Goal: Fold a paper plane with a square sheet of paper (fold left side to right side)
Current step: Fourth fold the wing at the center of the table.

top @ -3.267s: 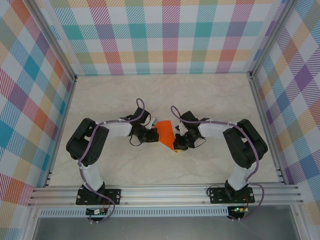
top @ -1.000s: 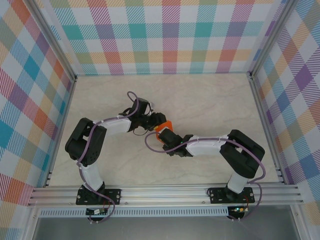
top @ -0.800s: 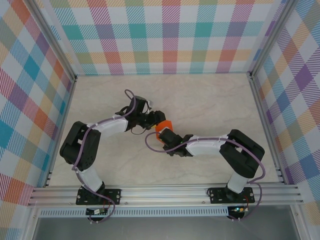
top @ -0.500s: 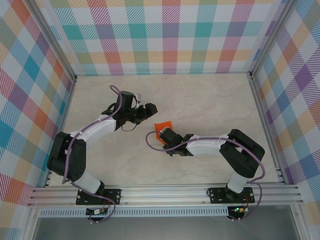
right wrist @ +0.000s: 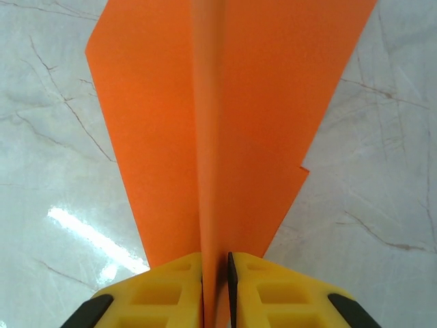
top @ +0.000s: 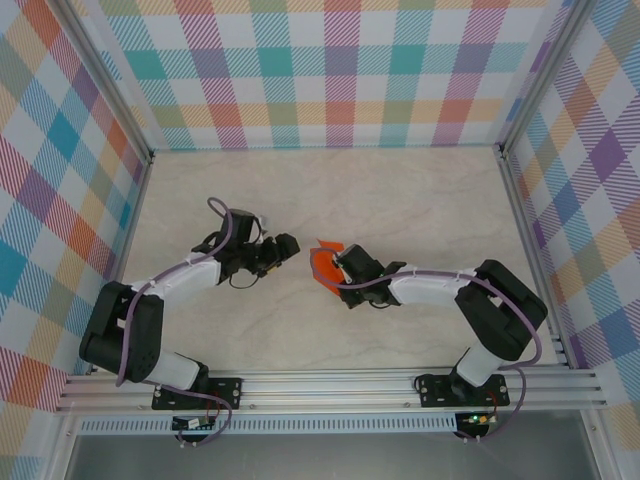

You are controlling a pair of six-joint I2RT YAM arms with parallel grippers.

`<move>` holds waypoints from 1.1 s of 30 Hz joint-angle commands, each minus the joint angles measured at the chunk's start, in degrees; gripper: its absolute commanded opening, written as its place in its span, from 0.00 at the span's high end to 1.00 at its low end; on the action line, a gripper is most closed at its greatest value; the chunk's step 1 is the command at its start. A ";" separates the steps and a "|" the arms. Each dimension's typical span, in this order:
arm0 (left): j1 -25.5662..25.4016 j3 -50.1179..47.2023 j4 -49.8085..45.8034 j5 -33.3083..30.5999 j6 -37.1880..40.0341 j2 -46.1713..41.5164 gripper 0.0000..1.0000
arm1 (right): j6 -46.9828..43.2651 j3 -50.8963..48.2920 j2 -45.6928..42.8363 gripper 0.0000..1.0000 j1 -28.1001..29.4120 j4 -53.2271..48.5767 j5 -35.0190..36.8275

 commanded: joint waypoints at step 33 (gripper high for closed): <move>-10.60 4.71 12.42 1.62 -4.15 17.26 0.66 | 3.06 3.42 -4.41 0.67 2.52 -10.99 1.41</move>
